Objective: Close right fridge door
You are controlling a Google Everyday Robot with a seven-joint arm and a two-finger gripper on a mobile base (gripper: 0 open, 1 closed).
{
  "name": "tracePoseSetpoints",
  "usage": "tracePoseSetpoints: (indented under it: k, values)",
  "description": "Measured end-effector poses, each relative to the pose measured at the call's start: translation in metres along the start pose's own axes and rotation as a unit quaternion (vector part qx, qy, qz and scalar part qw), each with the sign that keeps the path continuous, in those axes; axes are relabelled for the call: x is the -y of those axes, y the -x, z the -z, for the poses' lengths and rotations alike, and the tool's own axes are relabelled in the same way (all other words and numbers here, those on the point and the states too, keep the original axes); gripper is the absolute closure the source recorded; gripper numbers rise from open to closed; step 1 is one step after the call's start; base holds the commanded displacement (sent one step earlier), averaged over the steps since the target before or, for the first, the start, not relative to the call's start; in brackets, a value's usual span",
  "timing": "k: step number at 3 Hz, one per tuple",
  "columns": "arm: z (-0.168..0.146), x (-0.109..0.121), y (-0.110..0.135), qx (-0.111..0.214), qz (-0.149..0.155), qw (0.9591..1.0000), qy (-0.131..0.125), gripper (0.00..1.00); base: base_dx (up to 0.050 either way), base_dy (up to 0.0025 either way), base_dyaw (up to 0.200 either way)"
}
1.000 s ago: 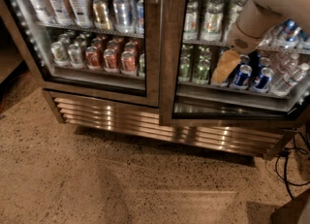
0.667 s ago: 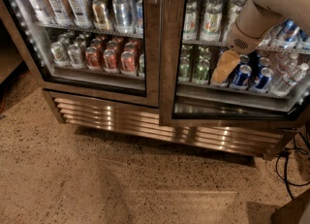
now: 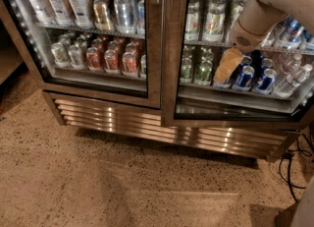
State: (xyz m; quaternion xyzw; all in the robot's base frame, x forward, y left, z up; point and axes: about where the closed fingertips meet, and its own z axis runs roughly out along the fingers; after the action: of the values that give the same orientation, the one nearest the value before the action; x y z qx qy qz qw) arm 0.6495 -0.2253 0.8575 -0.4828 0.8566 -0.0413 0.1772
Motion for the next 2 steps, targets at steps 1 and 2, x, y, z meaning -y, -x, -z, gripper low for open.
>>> tracePoseSetpoints:
  k: [1,2]
  values:
    - [-0.0085,0.0003,-0.0004,-0.015,-0.004,0.9998,0.010,0.00,0.000,0.00000,0.000]
    - [-0.0084,0.0002,-0.0006,-0.015,-0.004,0.9998,0.010,0.00,0.000,0.00000,0.000]
